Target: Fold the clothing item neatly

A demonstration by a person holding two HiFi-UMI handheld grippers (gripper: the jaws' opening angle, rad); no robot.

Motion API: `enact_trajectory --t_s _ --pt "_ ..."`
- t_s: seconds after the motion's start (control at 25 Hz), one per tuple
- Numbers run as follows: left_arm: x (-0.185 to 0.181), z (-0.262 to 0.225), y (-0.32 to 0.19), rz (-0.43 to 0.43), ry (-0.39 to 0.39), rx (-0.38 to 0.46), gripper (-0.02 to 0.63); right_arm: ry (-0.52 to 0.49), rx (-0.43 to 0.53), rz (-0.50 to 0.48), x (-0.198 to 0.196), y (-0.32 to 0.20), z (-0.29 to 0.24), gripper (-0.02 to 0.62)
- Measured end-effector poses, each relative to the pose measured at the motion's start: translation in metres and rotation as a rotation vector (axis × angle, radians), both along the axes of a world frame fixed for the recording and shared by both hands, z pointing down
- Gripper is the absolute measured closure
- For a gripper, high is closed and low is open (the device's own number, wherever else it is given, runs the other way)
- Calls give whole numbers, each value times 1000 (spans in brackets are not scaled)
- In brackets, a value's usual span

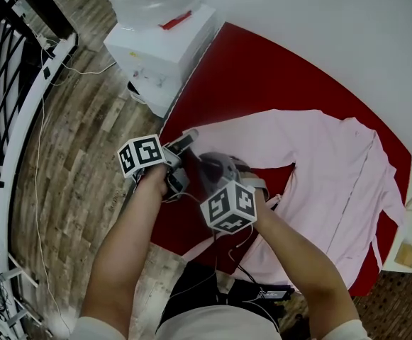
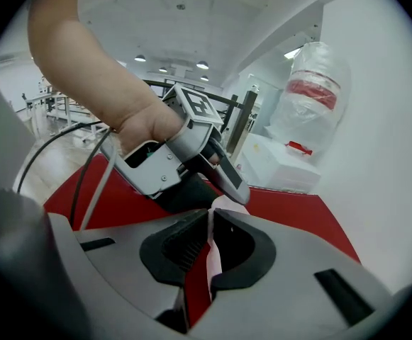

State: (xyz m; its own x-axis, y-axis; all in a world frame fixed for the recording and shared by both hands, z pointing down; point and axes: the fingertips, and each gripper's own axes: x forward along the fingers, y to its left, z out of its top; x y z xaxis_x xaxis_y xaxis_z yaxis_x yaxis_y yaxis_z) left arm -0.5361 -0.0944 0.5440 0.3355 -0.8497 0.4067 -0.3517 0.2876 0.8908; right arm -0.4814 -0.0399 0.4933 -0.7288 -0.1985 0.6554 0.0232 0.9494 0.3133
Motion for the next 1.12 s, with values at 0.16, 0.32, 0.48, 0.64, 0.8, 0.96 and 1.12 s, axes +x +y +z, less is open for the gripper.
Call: enact_trajectory --t_s 0.16,0.32,0.48,0.64,0.8,0.96,1.12 --pt "-11 1 -4 13 -73 -10 485 -6 0 8 3 1 -2 561" --pt "-8 -12 -9 74 -137 35 578 -13 8 31 7 1 -4 561" --pt "-1 -51 -24 136 -269 138 580 -42 24 74 13 -2 -17 561" --pt "18 -102 -43 208 -364 257 580 -104 8 164 23 -14 -41 561" --pt "46 -140 -58 254 -412 350 580 -168 -28 267 42 -27 -69 561" --pt "80 -167 -70 301 -446 401 580 -218 -47 349 72 -38 -93 560" --pt "119 -183 -81 345 -480 425 580 -254 -40 397 106 -47 -107 561"
